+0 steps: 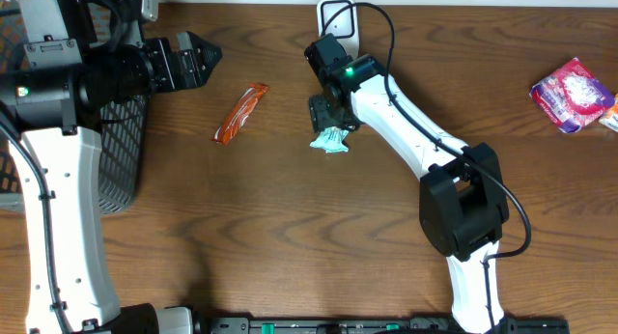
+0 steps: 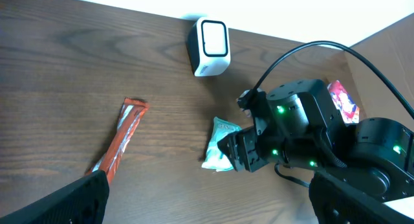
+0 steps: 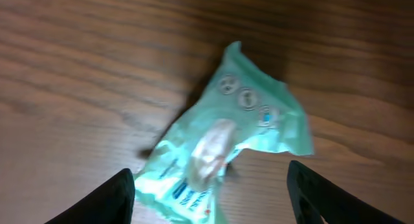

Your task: Scan the item barcode

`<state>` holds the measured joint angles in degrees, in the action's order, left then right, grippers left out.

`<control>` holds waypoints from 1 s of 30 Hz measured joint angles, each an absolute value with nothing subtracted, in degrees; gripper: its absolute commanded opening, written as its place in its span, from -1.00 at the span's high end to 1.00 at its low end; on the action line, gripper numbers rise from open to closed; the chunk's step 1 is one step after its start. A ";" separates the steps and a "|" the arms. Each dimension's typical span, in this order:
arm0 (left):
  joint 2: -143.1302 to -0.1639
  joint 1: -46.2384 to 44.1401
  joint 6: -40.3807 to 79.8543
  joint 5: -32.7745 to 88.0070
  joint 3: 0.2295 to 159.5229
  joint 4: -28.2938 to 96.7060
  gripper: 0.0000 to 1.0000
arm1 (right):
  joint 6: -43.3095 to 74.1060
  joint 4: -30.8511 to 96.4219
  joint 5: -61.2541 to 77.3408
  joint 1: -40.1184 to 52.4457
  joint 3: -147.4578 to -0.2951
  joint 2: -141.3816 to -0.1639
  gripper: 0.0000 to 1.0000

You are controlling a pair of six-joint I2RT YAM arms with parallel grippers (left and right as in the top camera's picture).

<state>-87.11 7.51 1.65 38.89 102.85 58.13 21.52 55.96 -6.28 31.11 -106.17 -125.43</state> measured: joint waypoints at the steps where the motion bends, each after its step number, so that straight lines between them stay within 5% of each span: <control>1: -87.11 7.51 1.65 38.87 102.85 58.13 -0.96 | 22.06 55.94 -6.85 31.09 -106.17 -125.43 -0.40; 8: -87.11 7.51 1.65 38.87 102.85 58.13 -0.96 | 24.51 55.16 -8.91 31.11 -106.17 -125.45 -0.19; 30: -87.11 7.51 1.65 38.87 102.85 58.13 -0.96 | 25.28 55.02 -9.34 31.11 -106.17 -125.56 0.00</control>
<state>-87.11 7.51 1.65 38.87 102.85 58.13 25.28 55.02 -9.34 31.11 -106.17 -125.56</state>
